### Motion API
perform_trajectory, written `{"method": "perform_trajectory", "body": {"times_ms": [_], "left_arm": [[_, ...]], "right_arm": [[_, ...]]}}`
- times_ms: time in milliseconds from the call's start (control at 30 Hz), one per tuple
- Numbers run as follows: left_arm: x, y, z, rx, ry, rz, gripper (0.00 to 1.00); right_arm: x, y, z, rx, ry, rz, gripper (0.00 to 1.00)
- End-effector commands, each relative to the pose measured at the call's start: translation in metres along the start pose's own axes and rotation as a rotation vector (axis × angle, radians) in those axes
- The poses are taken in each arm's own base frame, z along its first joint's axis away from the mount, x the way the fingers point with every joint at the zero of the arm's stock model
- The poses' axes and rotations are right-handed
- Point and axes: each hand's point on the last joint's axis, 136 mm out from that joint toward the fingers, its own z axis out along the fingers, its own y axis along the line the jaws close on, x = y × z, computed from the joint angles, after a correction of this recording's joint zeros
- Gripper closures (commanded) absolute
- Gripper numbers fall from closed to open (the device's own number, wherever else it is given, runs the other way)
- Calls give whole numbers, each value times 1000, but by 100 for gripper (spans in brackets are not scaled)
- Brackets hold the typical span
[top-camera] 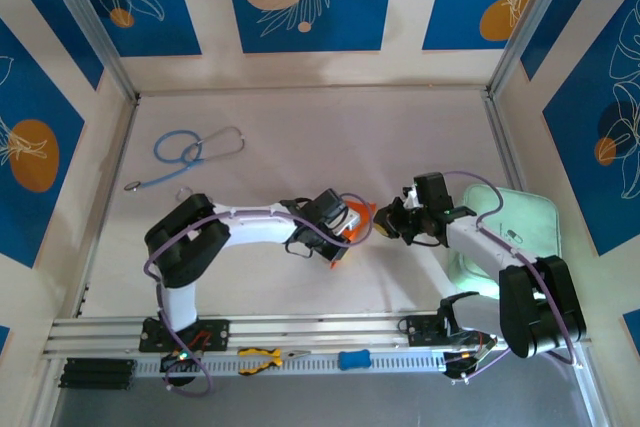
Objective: Fold a paper plane with a square sheet of paper (pick it up from the middle)
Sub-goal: Fold the wing for the fifth time at the center of the table.
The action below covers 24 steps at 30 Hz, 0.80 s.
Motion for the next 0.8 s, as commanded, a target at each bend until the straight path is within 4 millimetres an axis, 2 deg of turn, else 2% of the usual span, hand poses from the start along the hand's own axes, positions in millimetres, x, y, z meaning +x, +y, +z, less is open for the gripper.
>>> {"method": "perform_trajectory", "body": {"times_ms": [0,200,300,767], "left_arm": [[14,4,10,88,32,-113,100],[13,7,7,206,-45,-199,100],[13,9,4,231,-86,-214,100],[14,20,-4,294,-252,-248,100]], "right_arm": [[11,14,3,-60,39,-95,90],[16,17,12,-57,5,-221,92],[24,26,16,-84,37,-280,92],[43,35,38,-138,153,-348,92]]}}
